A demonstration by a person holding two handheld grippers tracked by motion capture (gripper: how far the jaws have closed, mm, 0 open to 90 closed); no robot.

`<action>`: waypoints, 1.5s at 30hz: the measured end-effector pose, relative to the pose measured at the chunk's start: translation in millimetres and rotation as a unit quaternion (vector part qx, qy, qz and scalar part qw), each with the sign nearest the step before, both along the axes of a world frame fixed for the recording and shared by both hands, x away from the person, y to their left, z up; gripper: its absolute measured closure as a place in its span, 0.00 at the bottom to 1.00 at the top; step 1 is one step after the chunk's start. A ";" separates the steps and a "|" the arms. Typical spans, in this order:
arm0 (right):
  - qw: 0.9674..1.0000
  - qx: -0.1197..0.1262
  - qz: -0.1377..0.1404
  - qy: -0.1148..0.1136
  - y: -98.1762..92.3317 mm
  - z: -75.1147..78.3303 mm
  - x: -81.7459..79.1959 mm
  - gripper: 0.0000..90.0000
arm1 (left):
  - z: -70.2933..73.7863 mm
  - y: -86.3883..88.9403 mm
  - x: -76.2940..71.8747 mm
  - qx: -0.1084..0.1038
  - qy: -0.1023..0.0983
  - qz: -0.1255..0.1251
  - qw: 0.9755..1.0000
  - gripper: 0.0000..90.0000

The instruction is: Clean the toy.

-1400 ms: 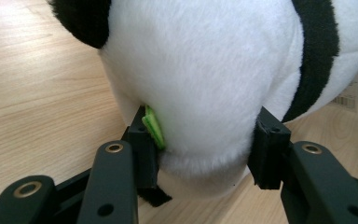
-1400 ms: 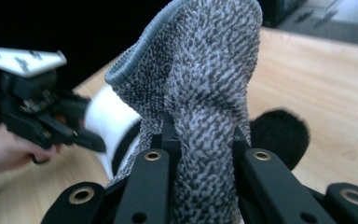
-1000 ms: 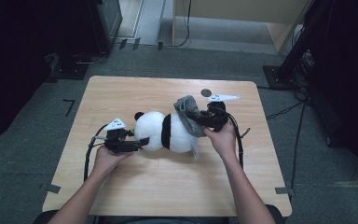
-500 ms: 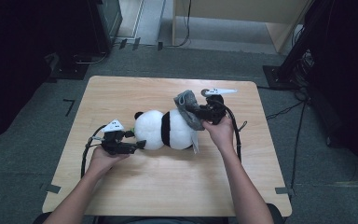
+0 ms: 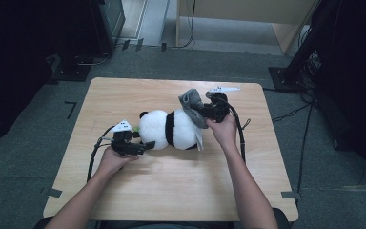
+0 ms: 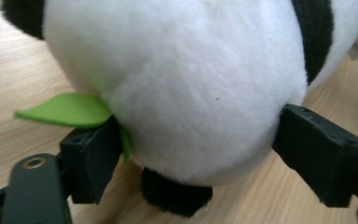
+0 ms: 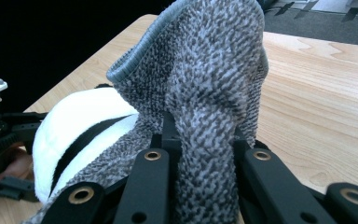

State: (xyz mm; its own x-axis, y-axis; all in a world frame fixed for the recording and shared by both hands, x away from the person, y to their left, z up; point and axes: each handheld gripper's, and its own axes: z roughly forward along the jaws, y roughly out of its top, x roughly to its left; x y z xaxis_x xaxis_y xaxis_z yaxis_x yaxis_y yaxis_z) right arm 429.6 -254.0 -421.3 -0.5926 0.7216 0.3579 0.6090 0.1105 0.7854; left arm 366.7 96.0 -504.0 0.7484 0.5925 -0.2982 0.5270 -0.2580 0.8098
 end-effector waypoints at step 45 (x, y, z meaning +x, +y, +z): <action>0.992 -0.071 0.106 -0.006 129.8 -6.8 -54.7 0.86 | 11.1 -11.2 -15.1 0.035 0.011 0.052 0.998 0.59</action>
State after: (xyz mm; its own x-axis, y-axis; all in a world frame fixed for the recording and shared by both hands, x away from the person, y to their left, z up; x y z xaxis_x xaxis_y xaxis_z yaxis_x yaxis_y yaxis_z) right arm 374.9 -124.3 -428.1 -0.7407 0.6221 0.2537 0.5501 0.3449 0.7605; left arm 351.7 84.8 -493.0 0.6754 0.6866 -0.2691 0.5714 -0.2565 0.7795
